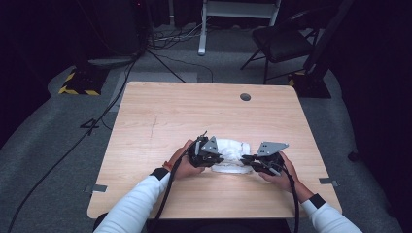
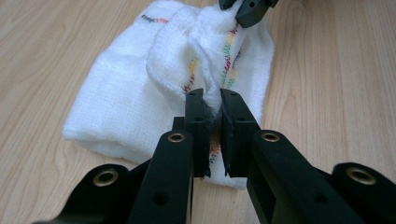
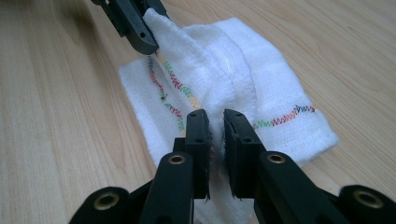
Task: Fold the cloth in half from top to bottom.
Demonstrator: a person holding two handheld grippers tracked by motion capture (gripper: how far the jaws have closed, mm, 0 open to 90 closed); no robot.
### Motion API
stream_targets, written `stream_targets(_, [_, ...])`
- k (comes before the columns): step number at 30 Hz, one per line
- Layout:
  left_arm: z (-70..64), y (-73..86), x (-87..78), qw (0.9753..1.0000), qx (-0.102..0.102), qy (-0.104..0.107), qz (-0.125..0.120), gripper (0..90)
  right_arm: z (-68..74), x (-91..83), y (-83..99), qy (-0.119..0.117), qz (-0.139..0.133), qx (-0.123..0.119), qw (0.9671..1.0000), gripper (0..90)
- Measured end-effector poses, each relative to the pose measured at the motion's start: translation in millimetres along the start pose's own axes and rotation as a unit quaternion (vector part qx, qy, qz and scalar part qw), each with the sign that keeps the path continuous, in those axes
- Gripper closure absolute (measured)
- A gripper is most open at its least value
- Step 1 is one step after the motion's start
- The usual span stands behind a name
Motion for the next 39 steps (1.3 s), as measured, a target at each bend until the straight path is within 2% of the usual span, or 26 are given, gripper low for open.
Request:
stream_targets(5, [-5.5, 4.8, -1.5, 1.0000, 0.001, -0.003, 0.003, 79.3, 0.4, -2.2, 8.5, -0.002, 0.006, 0.010, 0.9999, 79.1])
stream_targets(7, [-6.7, 6.6, -2.6, 1.0000, -0.005, -0.002, 0.002, 78.5, 1.5, -3.0, 12.4, -0.006, 0.010, 0.012, 0.9999, 77.9])
stream_targets(10, [-8.8, 8.6, -3.5, 1.0000, -0.006, -0.007, 0.002, 76.6, 3.4, -6.2, 16.2, 0.000, 0.016, 0.007, 0.9998, 75.4])
stream_targets(17, [-18.7, 11.7, -6.2, 0.9999, -0.003, -0.012, 0.011, 75.1, 2.2, -19.8, 28.9, 0.011, 0.019, 0.025, 0.9994, 67.8])
stream_targets(22, [-27.0, 16.9, -12.4, 0.9998, -0.004, -0.013, 0.018, 71.7, -0.2, -34.8, 35.3, 0.020, 0.003, 0.041, 0.9990, 62.7])
stream_targets(26, [-32.0, 22.7, -22.5, 0.9998, -0.008, -0.016, 0.013, 68.3, -1.9, -42.2, 39.5, 0.031, 0.002, 0.048, 0.9984, 57.6])
stream_targets(30, [-32.2, 26.7, -34.6, 0.9990, -0.021, -0.040, 0.002, 60.7, -4.6, -46.5, 38.8, 0.043, -0.005, 0.062, 0.9972, 50.1])
stream_targets(32, [-28.1, 26.8, -37.1, 0.9978, -0.027, -0.061, -0.004, 55.9, -6.2, -46.6, 36.6, 0.051, -0.008, 0.064, 0.9966, 47.4])
stream_targets(33, [-24.8, 26.3, -37.0, 0.9975, -0.033, -0.061, -0.005, 55.6, -7.1, -45.9, 35.2, 0.055, -0.008, 0.065, 0.9963, 46.7])
stream_targets(36, [-16.2, 22.0, -32.3, 0.9956, -0.043, -0.083, 0.005, 48.6, -11.0, -41.2, 29.1, 0.062, -0.012, 0.069, 0.9956, 44.8])
stream_targets(39, [-3.0, 15.5, -26.0, 0.9925, -0.059, -0.107, 0.006, 40.0, -15.1, -32.7, 21.7, 0.068, -0.005, 0.060, 0.9959, 42.6])
Point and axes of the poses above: each handheld gripper's, and its own axes: x roughly forward along the jaws, y roughly out of its underside, z roughly to its left, the point moved 1 cm from there along x, roughly forward along the jaws, and after that the axes turned 5 degrees about x, right-handed, at the moved point
